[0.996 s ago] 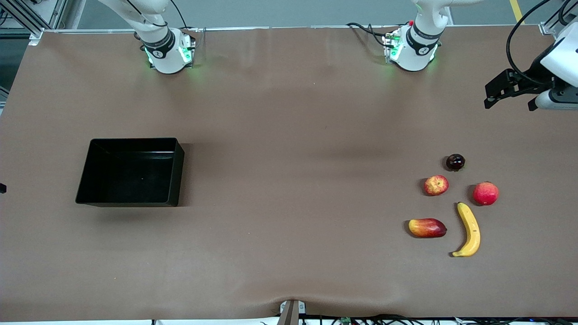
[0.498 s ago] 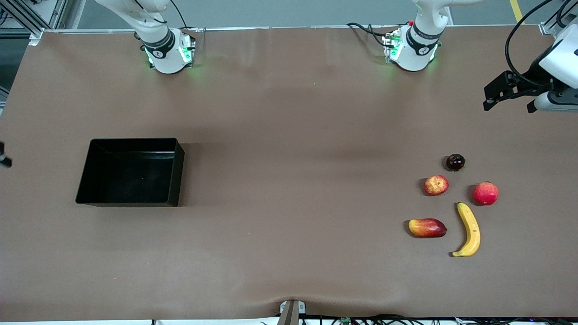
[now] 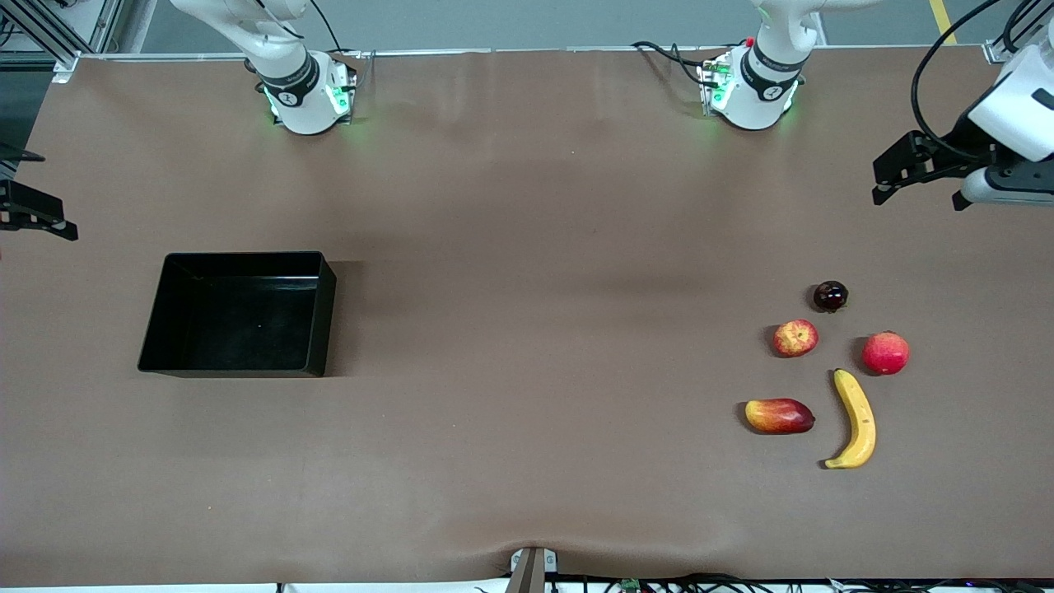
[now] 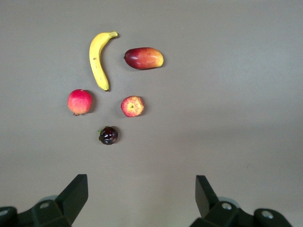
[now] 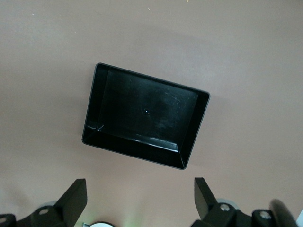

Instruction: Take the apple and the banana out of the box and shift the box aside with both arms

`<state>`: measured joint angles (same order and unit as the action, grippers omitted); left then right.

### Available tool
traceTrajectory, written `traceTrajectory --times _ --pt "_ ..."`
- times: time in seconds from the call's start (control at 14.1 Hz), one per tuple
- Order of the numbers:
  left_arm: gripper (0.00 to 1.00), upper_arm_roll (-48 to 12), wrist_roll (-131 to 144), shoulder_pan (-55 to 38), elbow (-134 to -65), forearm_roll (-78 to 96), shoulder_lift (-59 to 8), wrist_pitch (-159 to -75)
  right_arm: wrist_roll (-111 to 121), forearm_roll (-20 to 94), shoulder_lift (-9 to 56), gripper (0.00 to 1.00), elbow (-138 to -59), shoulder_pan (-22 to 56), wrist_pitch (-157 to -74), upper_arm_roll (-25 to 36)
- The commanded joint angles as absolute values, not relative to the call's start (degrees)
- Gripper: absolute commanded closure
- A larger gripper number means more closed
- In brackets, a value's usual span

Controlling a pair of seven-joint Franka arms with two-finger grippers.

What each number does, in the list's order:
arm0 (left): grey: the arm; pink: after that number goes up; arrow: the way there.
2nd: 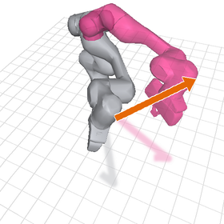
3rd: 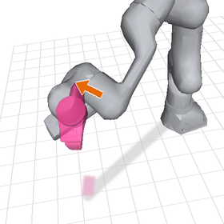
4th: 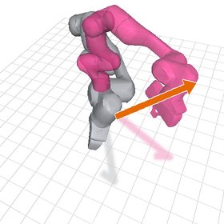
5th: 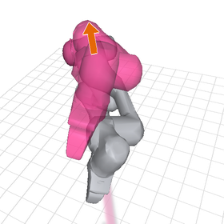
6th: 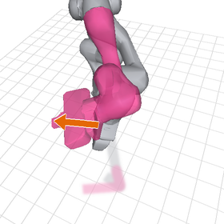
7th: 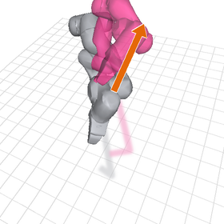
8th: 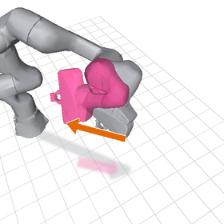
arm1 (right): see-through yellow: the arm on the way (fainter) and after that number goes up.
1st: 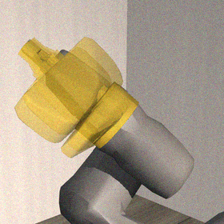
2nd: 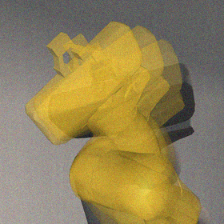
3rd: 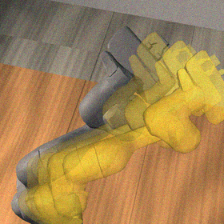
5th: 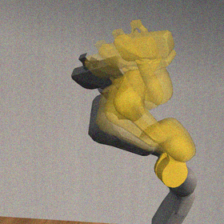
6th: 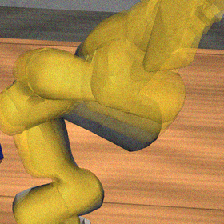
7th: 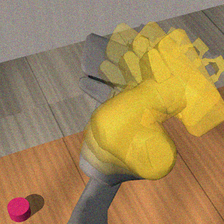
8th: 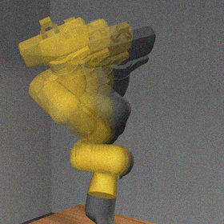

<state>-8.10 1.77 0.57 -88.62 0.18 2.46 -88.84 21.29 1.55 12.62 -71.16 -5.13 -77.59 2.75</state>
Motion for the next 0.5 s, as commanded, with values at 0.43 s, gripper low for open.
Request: traceTrajectory --times 0.43 --pt "0.0 -8.5 1.6 1.0 -88.4 1.2 2.4 -89.2 15.2 1.3 -2.1 0.0 -91.8 -4.4 -87.9 2.4"
